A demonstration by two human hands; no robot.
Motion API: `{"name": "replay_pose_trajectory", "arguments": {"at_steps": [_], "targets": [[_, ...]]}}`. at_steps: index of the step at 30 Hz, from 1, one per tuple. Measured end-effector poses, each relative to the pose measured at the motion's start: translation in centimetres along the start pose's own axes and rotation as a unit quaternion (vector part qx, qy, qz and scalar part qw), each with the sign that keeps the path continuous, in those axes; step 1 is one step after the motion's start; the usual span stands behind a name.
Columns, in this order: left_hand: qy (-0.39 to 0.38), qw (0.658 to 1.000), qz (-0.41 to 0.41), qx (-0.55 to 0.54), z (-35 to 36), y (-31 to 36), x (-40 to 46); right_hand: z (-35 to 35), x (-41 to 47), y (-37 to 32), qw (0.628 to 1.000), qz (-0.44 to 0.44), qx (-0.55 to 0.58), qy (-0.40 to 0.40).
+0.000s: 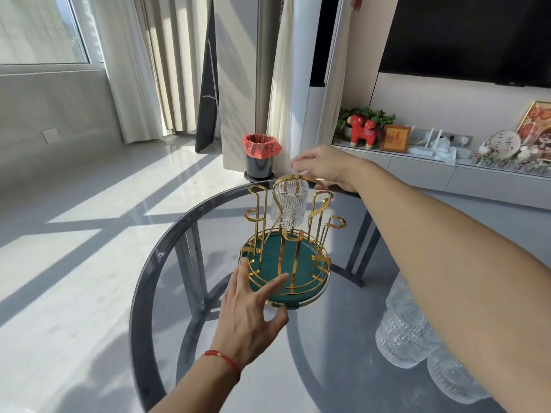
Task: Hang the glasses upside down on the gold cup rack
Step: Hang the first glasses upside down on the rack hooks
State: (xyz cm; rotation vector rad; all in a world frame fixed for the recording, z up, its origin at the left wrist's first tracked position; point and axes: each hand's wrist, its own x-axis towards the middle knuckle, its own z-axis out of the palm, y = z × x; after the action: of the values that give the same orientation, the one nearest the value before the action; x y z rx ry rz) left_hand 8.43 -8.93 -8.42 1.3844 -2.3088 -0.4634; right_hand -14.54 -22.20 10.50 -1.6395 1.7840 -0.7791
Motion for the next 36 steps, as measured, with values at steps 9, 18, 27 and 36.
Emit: {"name": "replay_pose_trajectory", "arguments": {"at_steps": [9, 18, 27, 36], "targets": [[0.175, 0.976, 0.089, -0.1, -3.4, 6.6, -1.8, -3.2, -16.5, 3.8, 0.98, -0.133, -0.034, 0.145], [-0.108, 0.954, 0.078, -0.27, 1.1, 13.8, -2.3, 4.6, -27.3, 9.9, 0.915, -0.054, 0.158, 0.368], [-0.109, 0.938, 0.063, -0.322, 4.9, 16.4, -1.8, 4.8, -27.7, 10.9, 0.906, -0.018, 0.096, 0.412], [0.003, 0.966, 0.012, -0.259, 2.7, 15.7, -1.5, 5.0, -27.9, 11.3, 0.909, -0.039, 0.119, 0.397]]}}
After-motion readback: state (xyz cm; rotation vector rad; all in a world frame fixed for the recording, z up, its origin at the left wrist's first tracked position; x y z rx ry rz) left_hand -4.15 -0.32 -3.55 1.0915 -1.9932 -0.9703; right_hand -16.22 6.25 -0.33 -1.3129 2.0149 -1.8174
